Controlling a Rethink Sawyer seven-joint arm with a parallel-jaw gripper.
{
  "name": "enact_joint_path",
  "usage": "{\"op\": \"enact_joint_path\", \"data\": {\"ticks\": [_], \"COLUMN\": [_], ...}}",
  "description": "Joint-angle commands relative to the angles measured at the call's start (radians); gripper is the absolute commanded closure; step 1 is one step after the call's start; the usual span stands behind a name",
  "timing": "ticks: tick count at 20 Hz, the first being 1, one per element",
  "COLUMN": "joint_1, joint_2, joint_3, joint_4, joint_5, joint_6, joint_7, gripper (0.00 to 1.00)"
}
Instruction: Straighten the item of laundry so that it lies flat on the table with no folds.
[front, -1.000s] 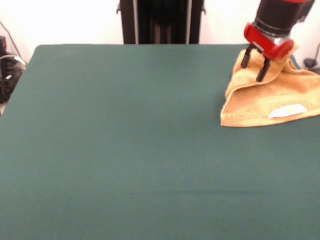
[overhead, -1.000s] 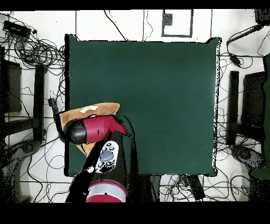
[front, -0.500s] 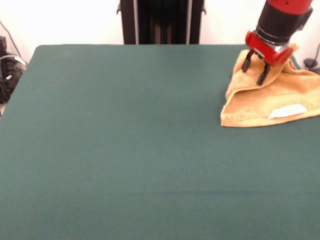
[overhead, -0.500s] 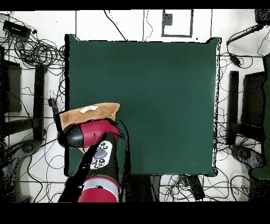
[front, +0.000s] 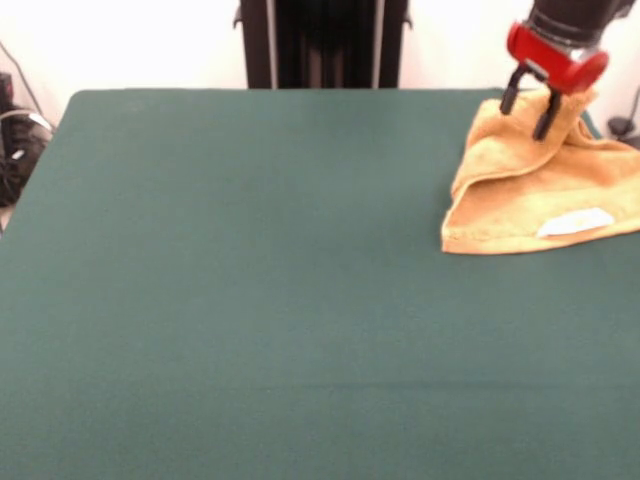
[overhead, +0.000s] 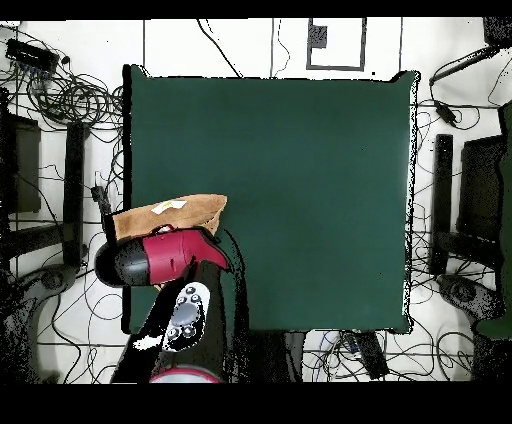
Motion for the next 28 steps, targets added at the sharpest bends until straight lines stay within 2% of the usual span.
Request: {"op": "enact_joint_path", "data": {"ticks": [1,8,18,28], "joint_1": [0.029,0.02,0.05,0.101], "joint_2": [-0.019,-0.003,0.11,0.13], "joint_3": [0.084,0.102,0.087,0.082], "joint_4": [0.087,0.125,0.088,0.086], "joint_5": [0.066,0.089,0.091,0.161], "joint_6": [0.099,0.036,-0.123,-0.163], "joint_7": [0.072,0.076,0.121,0.17], "gripper": [0.0,0.0,0.0,0.0]}}
